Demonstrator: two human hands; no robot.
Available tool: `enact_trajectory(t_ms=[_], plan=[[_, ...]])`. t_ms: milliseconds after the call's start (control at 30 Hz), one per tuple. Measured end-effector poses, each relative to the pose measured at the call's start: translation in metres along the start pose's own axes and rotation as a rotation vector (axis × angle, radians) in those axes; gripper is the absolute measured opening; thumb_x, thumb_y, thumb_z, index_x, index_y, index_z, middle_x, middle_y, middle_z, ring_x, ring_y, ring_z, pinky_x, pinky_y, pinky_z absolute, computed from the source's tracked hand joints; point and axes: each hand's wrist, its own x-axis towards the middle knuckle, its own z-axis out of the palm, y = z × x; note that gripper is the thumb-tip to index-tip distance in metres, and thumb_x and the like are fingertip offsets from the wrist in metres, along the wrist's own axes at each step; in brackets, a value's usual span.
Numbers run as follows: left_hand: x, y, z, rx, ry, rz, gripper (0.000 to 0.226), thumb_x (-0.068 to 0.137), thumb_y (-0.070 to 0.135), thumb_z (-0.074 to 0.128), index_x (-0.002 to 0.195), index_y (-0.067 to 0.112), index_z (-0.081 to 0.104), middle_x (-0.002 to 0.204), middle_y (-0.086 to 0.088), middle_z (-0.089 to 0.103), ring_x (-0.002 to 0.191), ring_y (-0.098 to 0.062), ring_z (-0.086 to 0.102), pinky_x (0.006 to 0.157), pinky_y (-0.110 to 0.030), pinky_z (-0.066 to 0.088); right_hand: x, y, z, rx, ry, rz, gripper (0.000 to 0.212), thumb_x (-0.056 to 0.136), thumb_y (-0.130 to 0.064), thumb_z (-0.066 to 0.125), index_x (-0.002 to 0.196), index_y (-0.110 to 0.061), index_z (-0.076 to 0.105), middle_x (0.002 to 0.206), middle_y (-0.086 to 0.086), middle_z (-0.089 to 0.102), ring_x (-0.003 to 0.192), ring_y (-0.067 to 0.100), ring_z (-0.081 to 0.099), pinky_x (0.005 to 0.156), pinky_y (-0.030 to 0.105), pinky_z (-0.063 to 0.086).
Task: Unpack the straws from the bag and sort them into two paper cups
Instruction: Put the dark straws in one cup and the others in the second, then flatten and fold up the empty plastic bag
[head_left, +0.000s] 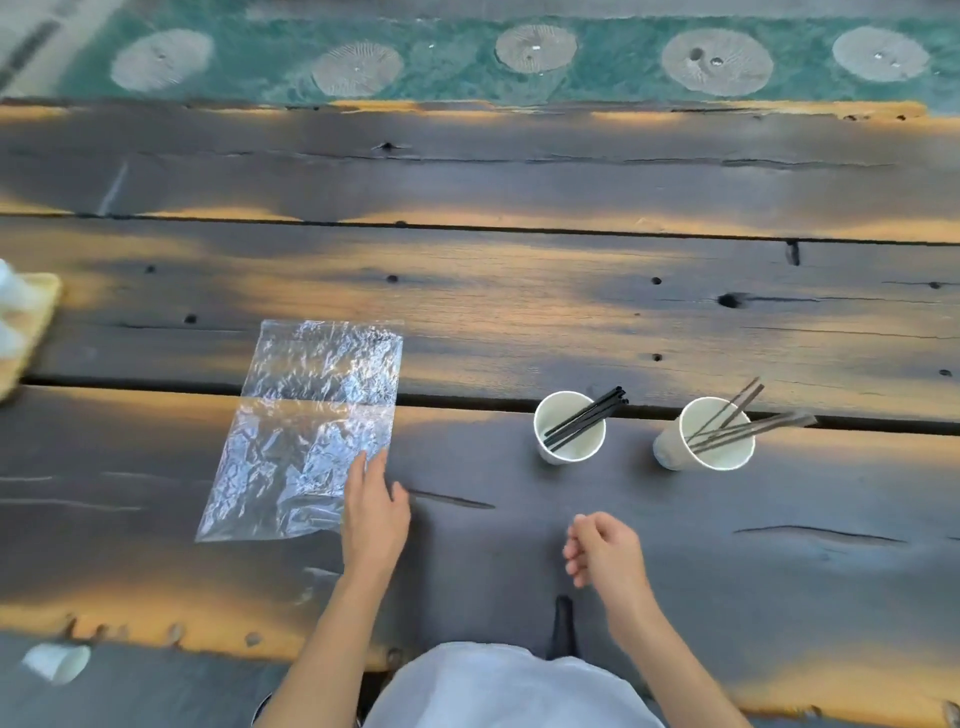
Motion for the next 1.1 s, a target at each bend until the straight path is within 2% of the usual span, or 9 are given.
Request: enact_trajectory(t_ms=[100, 267, 400, 533, 667, 733, 867, 967, 1100], plan=[[0.01, -0.048, -0.038, -0.099, 0.179, -0.124, 0.044, 0.098, 0.004, 0.052, 0.142, 0.002, 0.049, 0.143, -0.019, 0.046, 0.12, -0.037, 0.053, 0.101, -0.049, 0.043, -0.001, 0.005, 0.041, -0.123, -0.224, 0.097, 0.014, 0.096, -0.009, 0.051, 0.087, -0.006, 0.061, 0.069, 0.005, 0.064, 0.05, 0.016, 0.057, 0.047, 0.024, 0.043], [0.024, -0.133, -0.092, -0.338, 0.416, -0.607, 0.041, 0.094, 0.005, 0.056, 0.135, 0.003, 0.053, 0.131, -0.023, 0.058, 0.121, -0.041, 0.055, 0.1, -0.05, 0.044, 0.009, 0.005, 0.115, -0.142, -0.332, 0.241, 0.013, 0.099, -0.013, 0.05, 0.104, -0.009, 0.061, 0.092, 0.007, 0.068, 0.066, 0.02, 0.064, 0.057, 0.025, 0.047], [0.027, -0.171, -0.105, -0.342, 0.314, -0.641, 0.045, 0.098, 0.009, 0.053, 0.143, 0.006, 0.045, 0.139, -0.02, 0.054, 0.127, -0.037, 0.051, 0.103, -0.048, 0.042, 0.017, 0.002, 0.172, -0.156, -0.341, 0.315, 0.016, 0.1, -0.017, 0.049, 0.11, -0.01, 0.06, 0.104, 0.007, 0.069, 0.077, 0.022, 0.067, 0.065, 0.028, 0.051], [0.041, -0.193, -0.114, -0.386, 0.263, -0.614, 0.048, 0.1, 0.013, 0.053, 0.147, 0.01, 0.041, 0.139, -0.014, 0.056, 0.124, -0.032, 0.053, 0.103, -0.047, 0.042, 0.02, -0.002, 0.217, -0.2, -0.311, 0.319, 0.012, 0.098, -0.012, 0.049, 0.104, -0.011, 0.059, 0.1, 0.007, 0.065, 0.074, 0.021, 0.064, 0.06, 0.026, 0.05], [0.058, -0.207, -0.12, -0.452, 0.194, -0.6, 0.046, 0.101, 0.016, 0.052, 0.146, 0.011, 0.043, 0.11, -0.004, 0.066, 0.106, -0.028, 0.061, 0.098, -0.045, 0.048, 0.02, -0.002, 0.245, -0.247, -0.284, 0.323, 0.009, 0.095, -0.007, 0.05, 0.095, -0.011, 0.059, 0.094, 0.01, 0.064, 0.074, 0.023, 0.065, 0.059, 0.027, 0.051], [0.067, -0.212, -0.12, -0.562, 0.167, -0.638, 0.038, 0.1, 0.013, 0.054, 0.138, 0.007, 0.051, 0.092, -0.003, 0.067, 0.094, -0.029, 0.066, 0.091, -0.048, 0.054, 0.02, -0.001, 0.254, -0.28, -0.265, 0.331, 0.01, 0.091, -0.003, 0.052, 0.089, -0.009, 0.06, 0.088, 0.012, 0.065, 0.071, 0.024, 0.063, 0.058, 0.027, 0.05], [0.076, -0.22, -0.117, -0.768, 0.13, -0.714, 0.013, 0.097, 0.01, 0.057, 0.104, 0.001, 0.065, 0.084, -0.013, 0.07, 0.071, -0.02, 0.068, 0.063, -0.028, 0.056, 0.021, 0.001, 0.266, -0.318, -0.243, 0.331, 0.016, 0.093, -0.002, 0.055, 0.078, -0.007, 0.061, 0.074, 0.012, 0.059, 0.055, 0.019, 0.049, 0.048, 0.023, 0.038], [0.076, -0.219, -0.112, -0.897, 0.114, -0.77, 0.016, 0.099, 0.012, 0.058, 0.087, 0.003, 0.064, 0.082, -0.016, 0.073, 0.068, -0.021, 0.07, 0.064, -0.03, 0.056, 0.022, 0.002, 0.263, -0.335, -0.224, 0.307, 0.016, 0.094, -0.009, 0.061, 0.078, -0.009, 0.06, 0.067, 0.008, 0.055, 0.052, 0.014, 0.046, 0.049, 0.023, 0.041], [0.078, -0.208, -0.107, -0.93, 0.045, -0.775, 0.019, 0.099, 0.011, 0.059, 0.085, 0.0, 0.064, 0.081, -0.018, 0.073, 0.071, -0.025, 0.071, 0.065, -0.031, 0.057, 0.026, 0.002, 0.249, -0.317, -0.153, 0.232, 0.026, 0.098, -0.013, 0.057, 0.072, -0.011, 0.056, 0.068, 0.007, 0.053, 0.061, 0.016, 0.048, 0.055, 0.024, 0.047]])
